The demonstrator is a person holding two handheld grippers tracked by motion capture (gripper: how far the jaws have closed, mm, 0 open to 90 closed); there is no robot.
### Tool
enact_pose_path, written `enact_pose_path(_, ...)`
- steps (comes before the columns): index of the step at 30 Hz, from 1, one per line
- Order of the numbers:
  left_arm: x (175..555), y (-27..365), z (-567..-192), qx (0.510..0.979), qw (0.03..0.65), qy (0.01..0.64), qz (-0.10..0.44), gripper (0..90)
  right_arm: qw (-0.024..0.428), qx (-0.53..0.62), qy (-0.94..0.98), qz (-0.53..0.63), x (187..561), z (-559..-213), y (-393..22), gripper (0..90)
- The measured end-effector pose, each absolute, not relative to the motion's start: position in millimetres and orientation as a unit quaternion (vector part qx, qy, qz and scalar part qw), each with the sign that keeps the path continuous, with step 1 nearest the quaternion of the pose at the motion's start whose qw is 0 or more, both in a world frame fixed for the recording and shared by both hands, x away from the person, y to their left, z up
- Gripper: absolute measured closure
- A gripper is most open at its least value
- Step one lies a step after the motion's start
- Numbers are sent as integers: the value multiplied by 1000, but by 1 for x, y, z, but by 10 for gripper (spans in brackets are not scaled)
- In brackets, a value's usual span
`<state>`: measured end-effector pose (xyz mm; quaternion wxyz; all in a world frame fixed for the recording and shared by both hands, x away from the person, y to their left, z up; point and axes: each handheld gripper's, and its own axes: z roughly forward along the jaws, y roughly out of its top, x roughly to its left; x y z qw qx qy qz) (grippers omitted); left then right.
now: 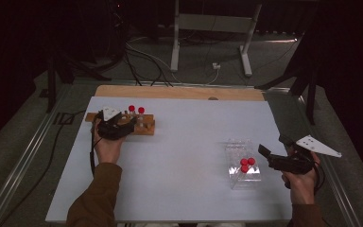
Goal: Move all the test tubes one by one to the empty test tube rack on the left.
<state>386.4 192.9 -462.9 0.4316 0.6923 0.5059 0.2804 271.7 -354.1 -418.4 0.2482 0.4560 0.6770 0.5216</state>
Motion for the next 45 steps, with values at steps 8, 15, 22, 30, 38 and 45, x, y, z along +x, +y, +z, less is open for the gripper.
enact_pose_path(8,378,191,-456,686,446,504,276,173,247,454,682,518,266,-418,-356,20)
enact_pose_path(15,366,193,-446,686,462,495,265,76,240,452,686,517,260,-421,-360,23)
enact_pose_path(22,350,193,-440,687,486,477,253,22,231,444,694,517,253,-424,-358,61)
enact_pose_path(30,331,187,-437,686,508,461,245,16,216,429,706,520,246,-429,-352,160)
enact_pose_path(38,315,185,-436,679,523,457,236,15,196,396,732,520,241,-440,-344,426)
enact_pose_path(45,307,185,-439,677,527,459,234,15,192,368,751,513,237,-446,-338,621)
